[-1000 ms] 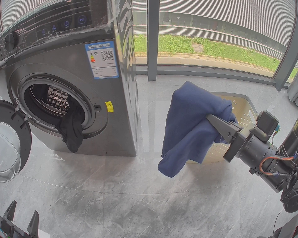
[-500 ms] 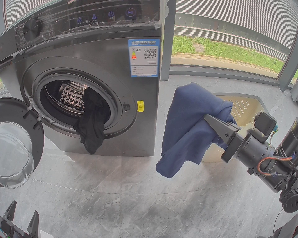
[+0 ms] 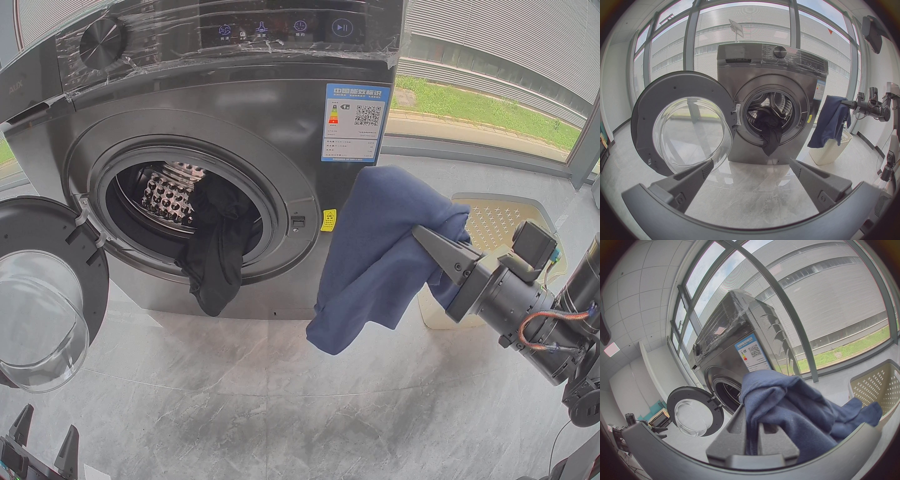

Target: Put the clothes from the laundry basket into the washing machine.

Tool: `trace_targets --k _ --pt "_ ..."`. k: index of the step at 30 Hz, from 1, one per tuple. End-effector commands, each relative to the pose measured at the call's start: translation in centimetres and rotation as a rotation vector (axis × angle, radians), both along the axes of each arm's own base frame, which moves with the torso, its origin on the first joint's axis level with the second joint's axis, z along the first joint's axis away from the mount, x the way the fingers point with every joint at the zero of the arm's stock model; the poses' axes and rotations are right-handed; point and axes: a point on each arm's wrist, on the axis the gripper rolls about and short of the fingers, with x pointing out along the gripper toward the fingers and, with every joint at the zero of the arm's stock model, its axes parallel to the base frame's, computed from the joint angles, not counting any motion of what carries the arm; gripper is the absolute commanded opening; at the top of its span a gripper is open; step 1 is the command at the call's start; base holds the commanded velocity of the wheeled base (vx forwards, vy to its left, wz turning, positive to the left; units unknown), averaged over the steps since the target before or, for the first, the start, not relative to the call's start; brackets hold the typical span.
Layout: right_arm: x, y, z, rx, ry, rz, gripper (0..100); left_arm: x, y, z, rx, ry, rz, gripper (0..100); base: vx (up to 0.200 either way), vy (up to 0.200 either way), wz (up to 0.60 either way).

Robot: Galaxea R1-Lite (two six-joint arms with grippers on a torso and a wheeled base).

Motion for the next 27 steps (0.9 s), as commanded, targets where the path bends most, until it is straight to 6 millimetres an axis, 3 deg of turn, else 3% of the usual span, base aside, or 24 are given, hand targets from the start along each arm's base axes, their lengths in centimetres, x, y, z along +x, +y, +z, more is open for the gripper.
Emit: trace_targets --k 1,9,15,27 --pt "0.07 -0.02 -0.06 -0.002 0.002 -0.002 0 0.01 0.00 -0.49 -0.001 0.003 0.000 100 -0.200 0.000 0.00" --pt "0.24 -0.06 -0.15 -0.003 0.005 -0.008 0 0.01 0.00 -0.49 -0.001 0.003 0.000 100 -0.200 0.000 0.00" --pt "0.28 -0.01 -0.22 -0.005 0.007 -0.008 0 0.01 0.00 -0.49 -0.001 0.003 0.000 100 0.000 0.000 0.00" --pt "0.56 -0.26 -0.28 -0.006 0.010 -0.025 0 0.01 0.00 -0.49 -0.001 0.003 0.000 100 0.000 0.200 0.00"
